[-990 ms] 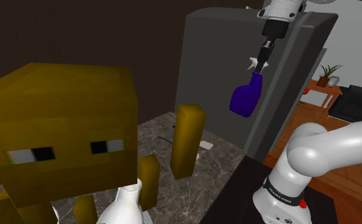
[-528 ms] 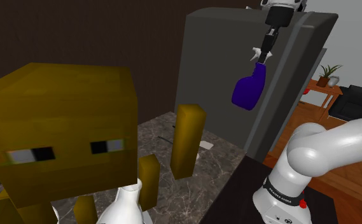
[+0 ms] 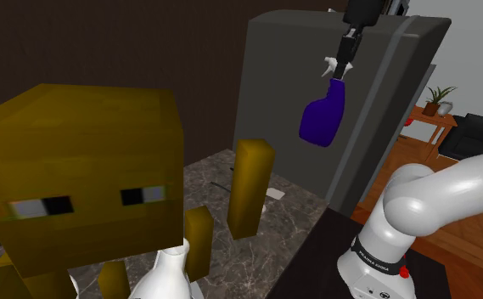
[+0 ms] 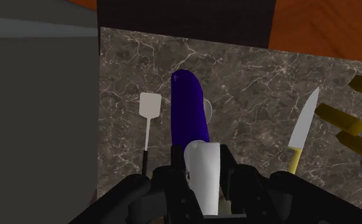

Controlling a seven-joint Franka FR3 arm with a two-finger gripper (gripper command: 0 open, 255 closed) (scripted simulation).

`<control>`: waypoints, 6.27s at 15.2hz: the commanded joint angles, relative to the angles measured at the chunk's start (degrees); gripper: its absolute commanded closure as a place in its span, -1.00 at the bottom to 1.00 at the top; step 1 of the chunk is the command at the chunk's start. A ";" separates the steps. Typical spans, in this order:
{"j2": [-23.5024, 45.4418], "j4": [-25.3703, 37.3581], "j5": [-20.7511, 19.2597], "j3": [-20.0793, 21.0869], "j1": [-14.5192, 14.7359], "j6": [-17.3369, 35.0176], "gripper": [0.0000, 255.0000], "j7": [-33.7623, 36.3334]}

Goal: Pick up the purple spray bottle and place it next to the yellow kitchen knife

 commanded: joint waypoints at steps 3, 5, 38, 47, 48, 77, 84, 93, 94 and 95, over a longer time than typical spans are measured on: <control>2.01 1.52 3.47 5.15 0.55 0.65 1.00 5.72; 3.42 2.59 4.98 7.67 0.77 1.15 1.00 8.46; 5.30 -13.17 11.99 20.81 3.05 20.22 1.00 20.07; 3.89 -21.00 13.04 21.78 3.64 26.67 1.00 19.69; 3.79 -21.83 13.16 21.91 3.70 27.40 1.00 19.66; 6.10 -39.17 16.58 26.28 4.93 47.08 1.00 19.21; 6.10 -39.17 16.57 26.28 4.93 47.07 -1.00 19.21; 3.68 -33.48 15.32 24.32 4.71 38.97 -1.00 19.32; 3.68 -33.48 15.32 24.32 4.71 38.97 -1.00 19.32; 3.68 -33.48 15.32 24.32 4.71 38.97 -1.00 19.32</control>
